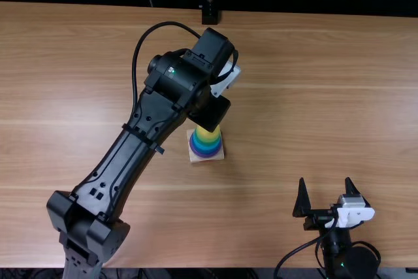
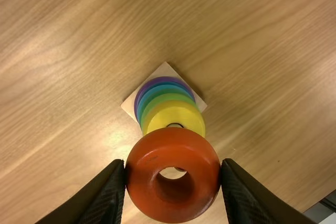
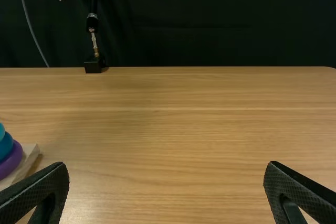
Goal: Build the Hanoi tower: stack the rings onto the peg from bottom to top in this color order: purple, dark blue, light blue, dark green, light green, yellow, orange.
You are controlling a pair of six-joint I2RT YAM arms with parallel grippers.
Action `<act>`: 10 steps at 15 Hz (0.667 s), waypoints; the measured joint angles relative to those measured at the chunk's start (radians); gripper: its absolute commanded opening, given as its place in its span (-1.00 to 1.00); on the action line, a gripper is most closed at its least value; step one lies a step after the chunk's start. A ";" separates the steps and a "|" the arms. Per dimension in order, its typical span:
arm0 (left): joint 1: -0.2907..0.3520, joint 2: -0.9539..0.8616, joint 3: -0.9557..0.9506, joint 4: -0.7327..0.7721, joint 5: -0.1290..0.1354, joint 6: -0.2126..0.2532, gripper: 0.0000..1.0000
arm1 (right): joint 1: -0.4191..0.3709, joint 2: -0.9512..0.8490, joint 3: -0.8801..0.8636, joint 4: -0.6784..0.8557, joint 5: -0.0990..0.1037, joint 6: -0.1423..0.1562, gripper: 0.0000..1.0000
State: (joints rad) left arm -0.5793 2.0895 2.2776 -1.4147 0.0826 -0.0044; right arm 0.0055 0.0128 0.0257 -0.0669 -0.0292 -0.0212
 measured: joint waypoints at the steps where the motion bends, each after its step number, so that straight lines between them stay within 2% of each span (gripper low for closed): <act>1: -0.006 0.005 0.000 0.000 0.000 0.000 -1.00 | 0.000 0.000 0.000 0.000 0.000 0.000 1.00; 5: -0.016 0.013 0.000 0.000 -0.001 0.000 -1.00 | 0.000 0.000 0.000 0.000 0.000 0.000 1.00; 6: -0.017 0.013 0.000 0.000 -0.001 0.000 -0.92 | 0.000 0.000 0.000 0.000 0.000 0.000 1.00; 7: -0.017 0.013 0.000 0.000 -0.001 0.000 -0.07 | 0.000 0.000 0.000 0.000 0.000 0.000 1.00; 8: -0.016 0.013 0.000 0.000 0.000 0.000 1.00 | 0.000 0.000 0.000 0.000 0.000 0.000 1.00; 10: -0.016 0.013 -0.002 -0.009 0.000 0.000 1.00 | 0.000 0.000 0.000 0.000 0.000 0.000 1.00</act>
State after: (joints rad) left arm -0.5957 2.1025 2.2761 -1.4235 0.0822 -0.0048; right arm 0.0055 0.0128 0.0257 -0.0673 -0.0292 -0.0208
